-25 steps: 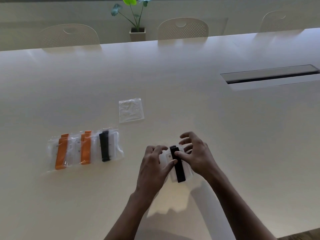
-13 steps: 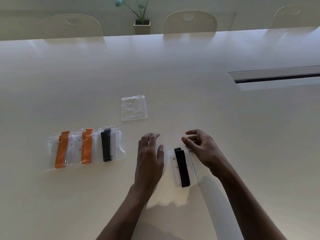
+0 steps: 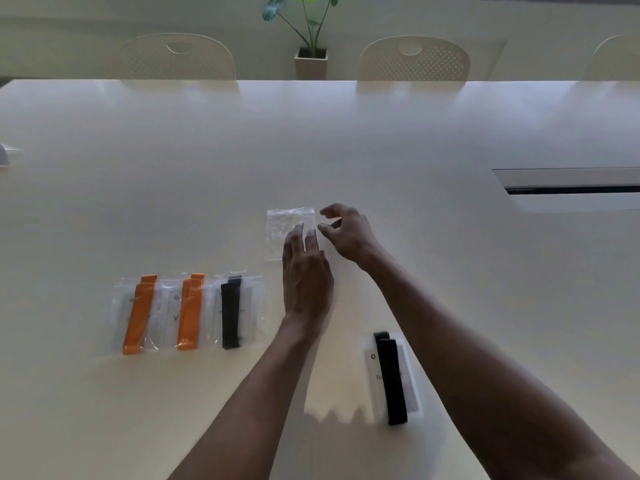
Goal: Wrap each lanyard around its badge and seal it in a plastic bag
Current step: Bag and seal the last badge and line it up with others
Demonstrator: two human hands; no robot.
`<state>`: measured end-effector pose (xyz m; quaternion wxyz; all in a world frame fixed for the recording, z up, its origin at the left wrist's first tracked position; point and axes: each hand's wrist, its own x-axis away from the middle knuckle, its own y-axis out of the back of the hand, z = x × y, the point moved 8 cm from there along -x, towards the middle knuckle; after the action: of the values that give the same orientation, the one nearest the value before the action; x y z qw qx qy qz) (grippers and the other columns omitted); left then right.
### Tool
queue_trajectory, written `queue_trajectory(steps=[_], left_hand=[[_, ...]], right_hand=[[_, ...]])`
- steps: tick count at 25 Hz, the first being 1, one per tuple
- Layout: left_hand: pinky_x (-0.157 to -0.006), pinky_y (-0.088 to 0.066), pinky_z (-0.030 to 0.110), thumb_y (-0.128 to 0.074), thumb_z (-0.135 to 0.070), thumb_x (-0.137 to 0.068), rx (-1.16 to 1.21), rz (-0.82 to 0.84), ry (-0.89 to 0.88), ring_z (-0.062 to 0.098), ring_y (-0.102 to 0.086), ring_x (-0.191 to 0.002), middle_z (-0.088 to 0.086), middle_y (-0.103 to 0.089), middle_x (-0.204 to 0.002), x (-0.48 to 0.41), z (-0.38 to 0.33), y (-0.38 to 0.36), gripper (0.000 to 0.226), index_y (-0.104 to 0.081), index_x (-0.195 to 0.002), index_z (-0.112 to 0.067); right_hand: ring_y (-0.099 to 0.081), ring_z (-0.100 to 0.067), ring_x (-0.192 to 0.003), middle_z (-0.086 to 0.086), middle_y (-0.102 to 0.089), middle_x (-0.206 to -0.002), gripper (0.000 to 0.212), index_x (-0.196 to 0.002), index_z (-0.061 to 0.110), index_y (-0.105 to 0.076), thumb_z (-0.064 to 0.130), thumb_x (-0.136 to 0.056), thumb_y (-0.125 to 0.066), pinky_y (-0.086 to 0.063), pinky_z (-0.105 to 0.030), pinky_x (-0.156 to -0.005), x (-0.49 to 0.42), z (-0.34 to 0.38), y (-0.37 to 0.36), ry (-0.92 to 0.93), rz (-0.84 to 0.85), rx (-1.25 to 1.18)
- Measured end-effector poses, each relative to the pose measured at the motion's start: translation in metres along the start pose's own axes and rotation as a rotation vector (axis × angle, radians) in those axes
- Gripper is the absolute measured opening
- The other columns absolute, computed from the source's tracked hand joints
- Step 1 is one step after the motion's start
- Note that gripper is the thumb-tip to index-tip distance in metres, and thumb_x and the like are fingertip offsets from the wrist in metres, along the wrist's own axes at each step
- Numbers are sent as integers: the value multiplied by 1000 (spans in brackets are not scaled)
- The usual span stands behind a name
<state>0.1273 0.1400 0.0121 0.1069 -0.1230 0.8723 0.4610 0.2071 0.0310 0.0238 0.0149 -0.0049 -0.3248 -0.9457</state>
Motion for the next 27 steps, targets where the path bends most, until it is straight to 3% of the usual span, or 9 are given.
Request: queue_trajectory(steps=[3, 6, 12, 17, 20, 24, 27], left_hand=[[-119, -45, 46, -57, -1, -103, 46, -20, 99, 33, -41, -149, 24, -45, -156, -6, 14, -7, 50, -44, -150, 5], [-114, -51, 46, -50, -5, -103, 117, -57, 172, 31, -50, -143, 22, -53, -151, -7, 23, -10, 46, -49, -148, 4], [-112, -53, 43, -62, -5, -100, 106, -57, 151, 29, -53, -140, 19, -54, -150, -8, 20, -9, 50, -50, -148, 2], [-118, -46, 34, -63, -3, -98, 47, -33, 55, 24, -51, -139, 16, -55, -148, -5, 9, -5, 50, -51, -147, 0], [-114, -43, 27, -63, -1, -97, 80, -50, 48, 24, -56, -134, 15, -60, -142, 2, 5, 3, 46, -56, -142, 0], [-115, -43, 32, -58, -9, -102, 151, -42, 20, 24, -55, -135, 13, -63, -140, 13, 0, 14, 38, -60, -139, -4], [-114, -47, 35, -56, -19, -106, 326, -66, 26, 21, -58, -131, 10, -65, -138, 30, -9, 26, 34, -62, -138, -8]], right_hand=[[-62, -27, -122, -11, -61, -142, 48, -144, 11, -58, 21, -98, -70, -49, -38, -108, -37, 14, -17, 48, 51, 130], [-51, -29, -135, -10, -55, -144, 51, -143, 12, -58, 26, -96, -73, -43, -42, -115, -59, 16, -35, 78, 138, 306], [-57, -27, -122, -11, -59, -128, 25, -110, 14, -71, 26, -90, -79, -49, -37, -104, -67, 14, -30, 46, 141, 333], [-65, -30, -115, -13, -71, -121, 37, -123, 10, -65, 21, -89, -78, -54, -37, -97, -46, 4, -19, -36, 143, 299], [-70, -27, -103, -13, -77, -107, 19, -104, 10, -75, 17, -87, -79, -53, -29, -81, -29, -1, -8, -72, 131, 298], [-64, -20, -77, -6, -72, -84, 11, -82, 16, -67, 16, -85, -78, -46, -24, -57, 7, 0, 12, -93, 82, 200], [-68, -22, -75, -6, -72, -81, 13, -79, 16, -64, 16, -86, -75, -55, -34, -65, 43, 13, 29, -28, -8, 147]])
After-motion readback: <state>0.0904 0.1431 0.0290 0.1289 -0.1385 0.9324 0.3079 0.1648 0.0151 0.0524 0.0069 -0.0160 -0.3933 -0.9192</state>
